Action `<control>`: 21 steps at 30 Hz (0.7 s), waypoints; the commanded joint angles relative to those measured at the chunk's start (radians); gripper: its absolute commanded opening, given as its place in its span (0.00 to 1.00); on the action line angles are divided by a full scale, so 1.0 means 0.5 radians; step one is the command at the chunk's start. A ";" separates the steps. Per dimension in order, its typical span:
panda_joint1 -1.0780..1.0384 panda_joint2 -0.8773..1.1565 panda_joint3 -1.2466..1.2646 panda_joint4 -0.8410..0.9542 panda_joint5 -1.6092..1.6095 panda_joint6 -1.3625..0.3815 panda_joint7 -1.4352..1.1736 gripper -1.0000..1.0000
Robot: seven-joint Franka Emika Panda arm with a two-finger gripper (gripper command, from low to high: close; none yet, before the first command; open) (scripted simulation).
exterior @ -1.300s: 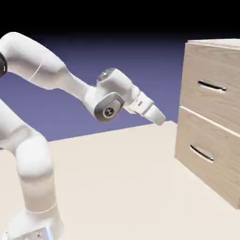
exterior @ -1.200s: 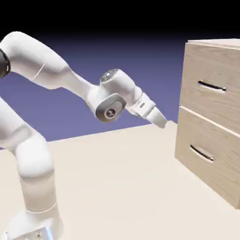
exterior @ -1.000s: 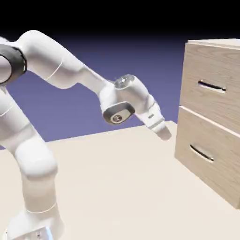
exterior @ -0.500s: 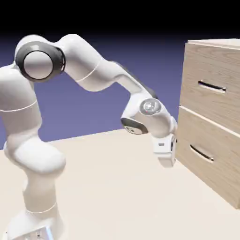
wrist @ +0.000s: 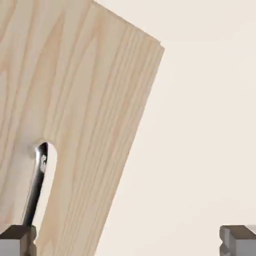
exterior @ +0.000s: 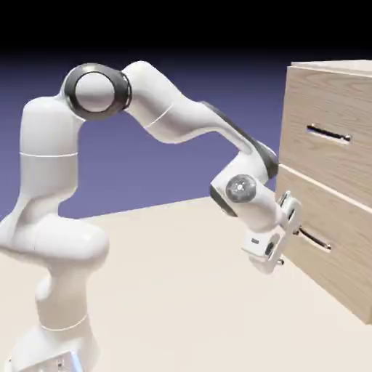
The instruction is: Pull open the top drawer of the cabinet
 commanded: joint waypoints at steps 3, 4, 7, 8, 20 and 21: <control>0.138 0.119 -0.153 0.076 0.261 -0.034 -0.048 0.50; 0.184 0.159 -0.204 0.102 0.348 -0.045 -0.064 0.50; 0.322 0.279 -0.357 0.178 0.609 -0.079 -0.112 0.50; 0.368 0.318 -0.408 0.204 0.696 -0.090 -0.128 0.50; 0.919 0.796 -1.021 0.510 1.740 -0.225 -0.319 0.50; 0.965 0.835 -1.072 0.535 1.827 -0.236 -0.335 0.50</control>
